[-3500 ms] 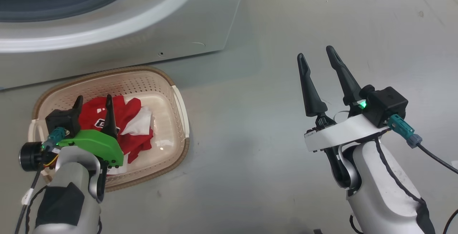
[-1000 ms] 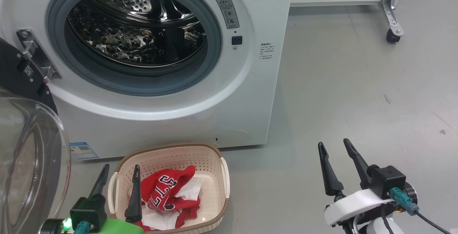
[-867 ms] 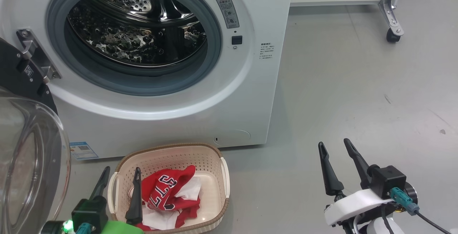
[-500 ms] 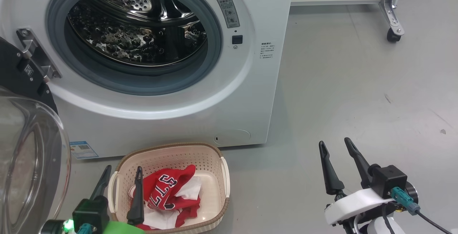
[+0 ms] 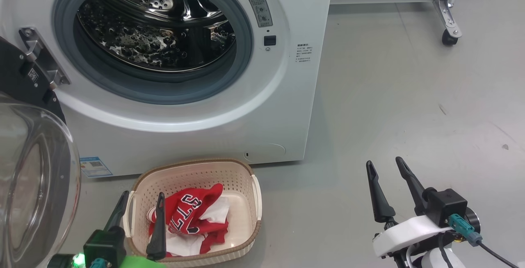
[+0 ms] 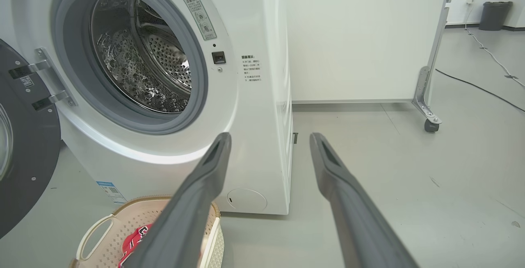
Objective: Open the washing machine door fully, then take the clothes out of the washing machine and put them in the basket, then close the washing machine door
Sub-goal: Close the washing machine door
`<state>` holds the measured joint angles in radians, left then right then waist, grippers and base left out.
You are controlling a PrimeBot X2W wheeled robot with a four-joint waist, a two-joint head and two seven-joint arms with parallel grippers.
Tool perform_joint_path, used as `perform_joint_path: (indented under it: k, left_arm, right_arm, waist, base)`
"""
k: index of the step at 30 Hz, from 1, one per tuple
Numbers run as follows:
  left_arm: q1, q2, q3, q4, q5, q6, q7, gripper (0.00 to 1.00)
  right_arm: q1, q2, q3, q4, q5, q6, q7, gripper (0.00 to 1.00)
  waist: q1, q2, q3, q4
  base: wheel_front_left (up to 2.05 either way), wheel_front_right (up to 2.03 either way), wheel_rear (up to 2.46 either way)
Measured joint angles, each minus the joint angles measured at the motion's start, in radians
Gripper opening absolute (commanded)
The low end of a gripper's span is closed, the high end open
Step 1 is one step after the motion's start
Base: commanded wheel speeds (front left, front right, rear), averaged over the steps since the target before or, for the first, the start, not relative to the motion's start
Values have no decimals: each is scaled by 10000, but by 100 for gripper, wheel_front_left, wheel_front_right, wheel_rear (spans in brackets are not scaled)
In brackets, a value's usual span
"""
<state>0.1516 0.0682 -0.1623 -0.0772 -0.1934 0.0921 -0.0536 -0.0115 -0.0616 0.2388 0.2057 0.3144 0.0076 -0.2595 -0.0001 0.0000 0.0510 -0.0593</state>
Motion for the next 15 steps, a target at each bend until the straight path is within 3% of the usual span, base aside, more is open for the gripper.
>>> perform_joint_path:
  k: [15]
  left_arm:
    - [130,27,-50,-309,2,10,199,100]
  right_arm:
    - [1,2,-23,-23,-2,0,0,100]
  waist:
    - [0,0,47,24]
  base:
    - [-115,115,-1]
